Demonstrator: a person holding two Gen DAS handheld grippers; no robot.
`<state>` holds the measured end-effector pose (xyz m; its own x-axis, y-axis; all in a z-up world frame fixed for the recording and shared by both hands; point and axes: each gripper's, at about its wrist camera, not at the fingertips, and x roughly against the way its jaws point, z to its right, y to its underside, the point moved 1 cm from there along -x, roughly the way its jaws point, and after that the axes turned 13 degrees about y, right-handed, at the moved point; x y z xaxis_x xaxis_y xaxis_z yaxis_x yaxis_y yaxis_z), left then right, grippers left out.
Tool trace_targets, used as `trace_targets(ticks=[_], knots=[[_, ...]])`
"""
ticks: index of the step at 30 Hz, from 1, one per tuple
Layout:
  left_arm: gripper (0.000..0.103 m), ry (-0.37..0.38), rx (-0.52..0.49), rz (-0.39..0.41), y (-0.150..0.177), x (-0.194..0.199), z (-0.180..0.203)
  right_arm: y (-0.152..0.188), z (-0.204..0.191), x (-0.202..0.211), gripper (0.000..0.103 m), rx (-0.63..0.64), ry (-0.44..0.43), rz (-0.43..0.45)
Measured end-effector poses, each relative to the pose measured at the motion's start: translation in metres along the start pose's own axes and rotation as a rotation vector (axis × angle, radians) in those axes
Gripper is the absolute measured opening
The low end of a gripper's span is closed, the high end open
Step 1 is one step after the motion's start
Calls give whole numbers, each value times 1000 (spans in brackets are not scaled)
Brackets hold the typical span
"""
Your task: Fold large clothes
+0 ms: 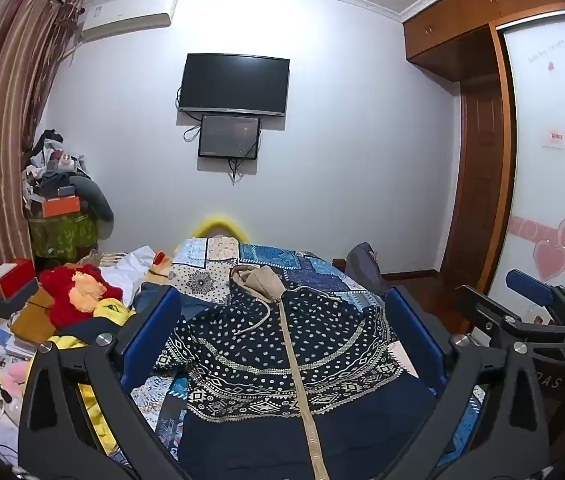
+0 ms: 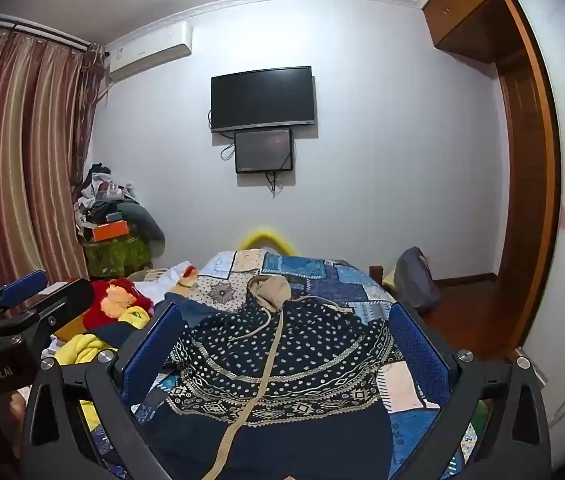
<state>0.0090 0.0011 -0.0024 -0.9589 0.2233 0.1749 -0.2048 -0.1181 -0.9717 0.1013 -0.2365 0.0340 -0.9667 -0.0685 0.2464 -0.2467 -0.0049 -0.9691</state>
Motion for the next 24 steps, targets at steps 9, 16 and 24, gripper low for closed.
trace_targets(ticks=[9, 16, 24], knots=[[103, 11, -10, -14, -5, 2, -2, 0, -2, 0, 103, -1, 0, -7], [103, 0, -39, -20, -1, -1, 4, 3, -3, -3, 103, -2, 0, -13], [103, -12, -34, -19, -2, 0, 1, 10, -4, -5, 103, -9, 6, -23]])
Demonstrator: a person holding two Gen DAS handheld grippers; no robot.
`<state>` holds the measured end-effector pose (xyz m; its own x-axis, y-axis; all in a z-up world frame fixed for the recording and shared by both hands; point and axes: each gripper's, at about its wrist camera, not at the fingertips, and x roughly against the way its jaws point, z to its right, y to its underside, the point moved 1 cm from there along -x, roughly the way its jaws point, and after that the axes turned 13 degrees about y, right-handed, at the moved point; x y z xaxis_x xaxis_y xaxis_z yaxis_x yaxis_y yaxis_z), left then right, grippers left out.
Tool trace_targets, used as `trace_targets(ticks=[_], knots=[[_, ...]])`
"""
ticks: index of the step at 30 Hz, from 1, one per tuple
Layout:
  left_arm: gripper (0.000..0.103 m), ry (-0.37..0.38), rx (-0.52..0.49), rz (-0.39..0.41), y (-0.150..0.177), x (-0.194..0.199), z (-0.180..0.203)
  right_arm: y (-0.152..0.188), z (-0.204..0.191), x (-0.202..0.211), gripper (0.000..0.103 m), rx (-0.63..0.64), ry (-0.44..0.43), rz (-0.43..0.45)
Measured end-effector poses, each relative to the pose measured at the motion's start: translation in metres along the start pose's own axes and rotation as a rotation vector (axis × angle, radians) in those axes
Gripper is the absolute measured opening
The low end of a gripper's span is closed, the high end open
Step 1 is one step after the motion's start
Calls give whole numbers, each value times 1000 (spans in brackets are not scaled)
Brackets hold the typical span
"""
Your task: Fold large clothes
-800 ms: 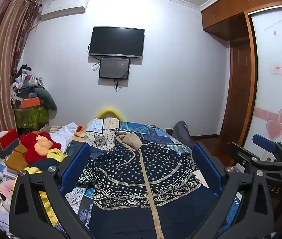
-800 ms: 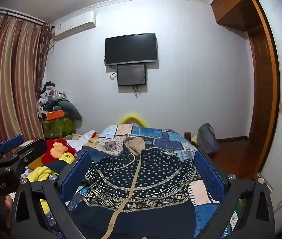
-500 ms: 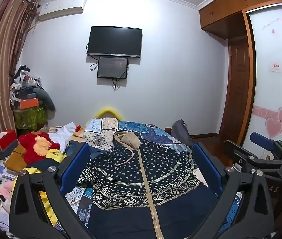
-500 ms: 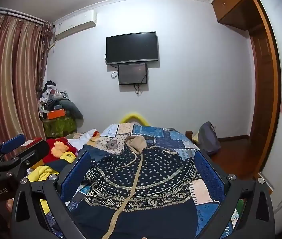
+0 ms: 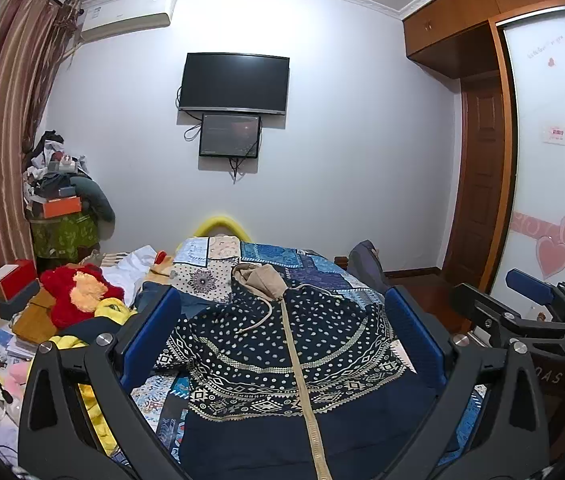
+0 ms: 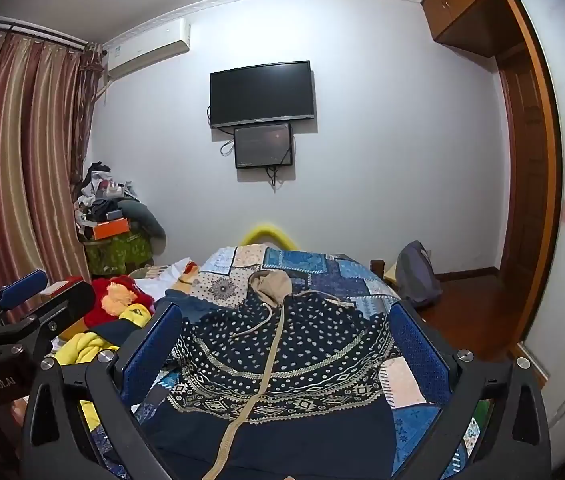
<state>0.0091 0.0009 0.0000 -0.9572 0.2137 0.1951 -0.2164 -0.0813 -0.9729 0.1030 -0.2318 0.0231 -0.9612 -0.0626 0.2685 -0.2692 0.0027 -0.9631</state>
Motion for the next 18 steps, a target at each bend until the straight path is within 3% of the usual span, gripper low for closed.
trace_targets(ticks=[18], knots=[[103, -18, 5, -8, 6, -7, -5, -2, 3, -5, 103, -1, -1, -9]])
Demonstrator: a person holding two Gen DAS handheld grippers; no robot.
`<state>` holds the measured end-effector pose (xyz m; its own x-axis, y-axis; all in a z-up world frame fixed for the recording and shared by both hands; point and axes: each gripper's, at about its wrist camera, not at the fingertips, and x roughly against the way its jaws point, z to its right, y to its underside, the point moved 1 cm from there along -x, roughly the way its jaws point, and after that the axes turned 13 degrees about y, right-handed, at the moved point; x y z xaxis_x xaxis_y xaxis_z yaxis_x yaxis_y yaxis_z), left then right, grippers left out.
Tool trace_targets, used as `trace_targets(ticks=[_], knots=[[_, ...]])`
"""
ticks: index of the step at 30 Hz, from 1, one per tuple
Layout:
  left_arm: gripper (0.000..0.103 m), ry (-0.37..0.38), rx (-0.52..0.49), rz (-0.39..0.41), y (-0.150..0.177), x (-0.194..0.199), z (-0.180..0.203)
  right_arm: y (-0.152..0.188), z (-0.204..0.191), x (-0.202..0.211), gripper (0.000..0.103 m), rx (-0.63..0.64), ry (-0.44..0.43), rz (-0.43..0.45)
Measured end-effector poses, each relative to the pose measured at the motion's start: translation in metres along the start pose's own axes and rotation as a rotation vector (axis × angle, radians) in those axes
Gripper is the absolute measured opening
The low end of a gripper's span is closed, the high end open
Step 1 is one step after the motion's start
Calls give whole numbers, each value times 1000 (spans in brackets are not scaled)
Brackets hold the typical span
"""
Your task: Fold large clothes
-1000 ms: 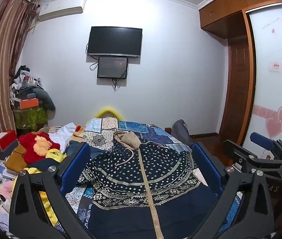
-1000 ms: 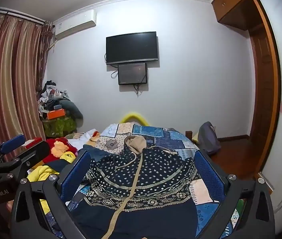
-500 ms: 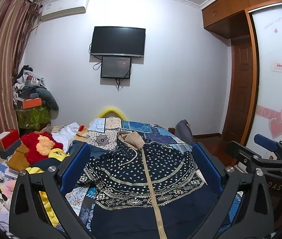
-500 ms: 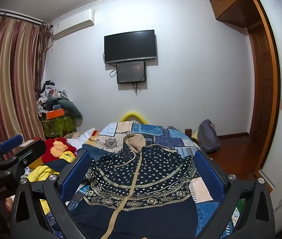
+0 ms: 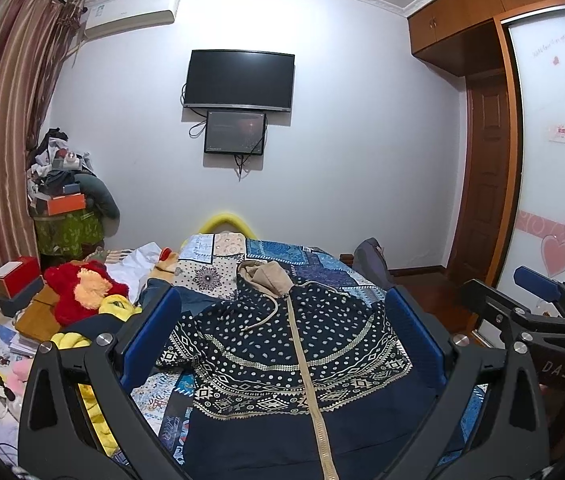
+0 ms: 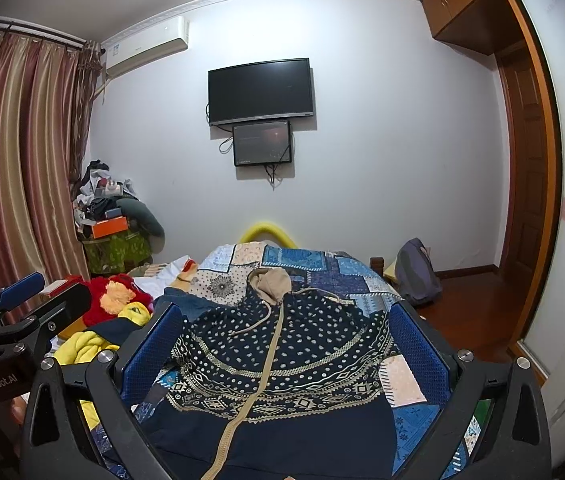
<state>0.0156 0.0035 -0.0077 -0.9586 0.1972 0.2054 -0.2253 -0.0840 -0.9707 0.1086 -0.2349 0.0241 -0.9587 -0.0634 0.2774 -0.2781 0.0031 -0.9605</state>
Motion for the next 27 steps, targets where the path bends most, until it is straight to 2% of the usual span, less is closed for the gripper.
trace_targets(ticks=[27], knots=[[103, -2, 14, -2, 1, -2, -6, 1, 0, -3, 103, 1, 1, -4]])
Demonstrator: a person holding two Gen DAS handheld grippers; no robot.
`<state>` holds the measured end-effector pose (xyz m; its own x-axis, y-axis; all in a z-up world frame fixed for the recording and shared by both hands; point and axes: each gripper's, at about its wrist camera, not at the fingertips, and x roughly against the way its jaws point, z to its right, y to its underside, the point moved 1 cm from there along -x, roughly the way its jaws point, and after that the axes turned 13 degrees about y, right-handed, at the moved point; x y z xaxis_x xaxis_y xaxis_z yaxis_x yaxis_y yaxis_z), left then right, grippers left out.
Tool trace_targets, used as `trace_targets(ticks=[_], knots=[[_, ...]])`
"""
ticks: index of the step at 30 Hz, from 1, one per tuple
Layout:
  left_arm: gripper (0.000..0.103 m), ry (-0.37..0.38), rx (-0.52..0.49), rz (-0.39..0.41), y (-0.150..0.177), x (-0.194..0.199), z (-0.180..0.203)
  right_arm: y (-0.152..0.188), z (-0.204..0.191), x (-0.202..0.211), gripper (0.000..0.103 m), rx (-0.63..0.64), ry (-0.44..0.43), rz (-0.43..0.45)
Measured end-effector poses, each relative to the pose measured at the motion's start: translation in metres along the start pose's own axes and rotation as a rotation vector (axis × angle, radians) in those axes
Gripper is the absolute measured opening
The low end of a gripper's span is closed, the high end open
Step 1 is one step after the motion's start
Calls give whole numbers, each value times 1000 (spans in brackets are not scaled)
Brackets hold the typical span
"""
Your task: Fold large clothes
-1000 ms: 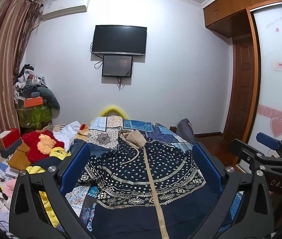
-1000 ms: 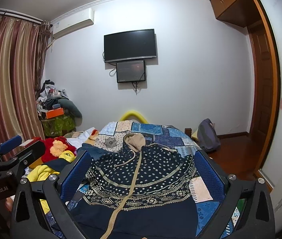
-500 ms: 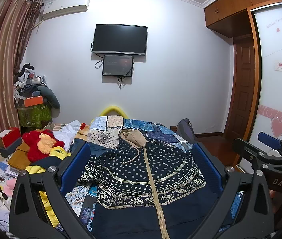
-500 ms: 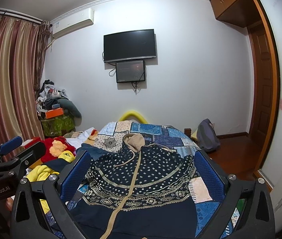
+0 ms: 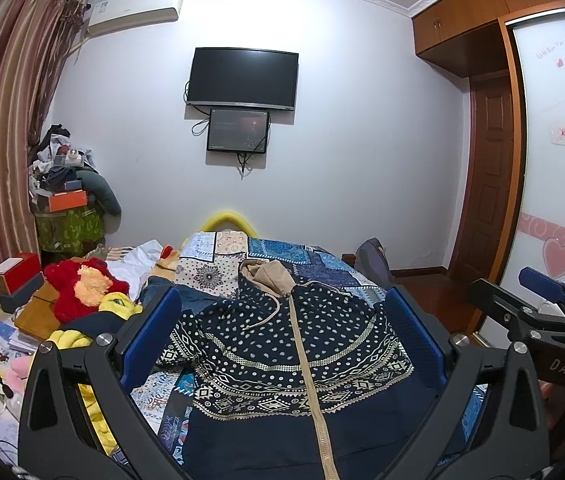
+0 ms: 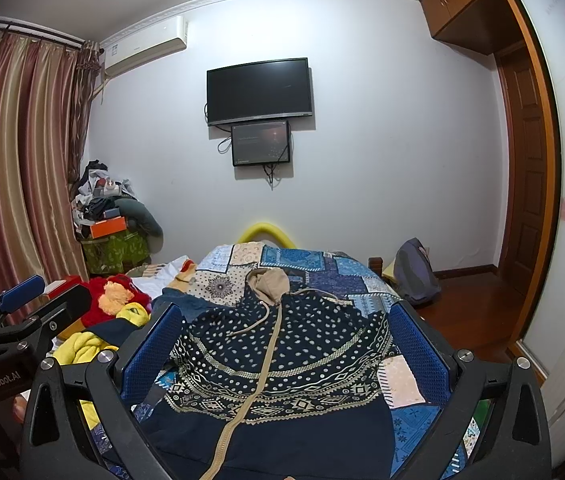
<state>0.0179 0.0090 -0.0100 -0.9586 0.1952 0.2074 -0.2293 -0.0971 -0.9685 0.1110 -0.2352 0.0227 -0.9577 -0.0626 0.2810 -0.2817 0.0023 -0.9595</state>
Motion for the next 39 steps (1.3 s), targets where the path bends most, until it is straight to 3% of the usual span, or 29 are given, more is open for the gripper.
trace_targets(ticks=[10, 21, 27, 39], knots=[[103, 3, 3, -9, 3, -5, -5, 5, -1, -13, 103, 9, 13, -19], [103, -11, 22, -60, 10, -44, -36, 15, -21, -47, 103, 42, 20, -94], [103, -41, 47, -116, 19, -79, -68, 21, -39, -92, 103, 54, 8, -164], [100, -200, 135, -244, 44, -158, -175, 36, -94, -225, 103, 121, -66, -306]])
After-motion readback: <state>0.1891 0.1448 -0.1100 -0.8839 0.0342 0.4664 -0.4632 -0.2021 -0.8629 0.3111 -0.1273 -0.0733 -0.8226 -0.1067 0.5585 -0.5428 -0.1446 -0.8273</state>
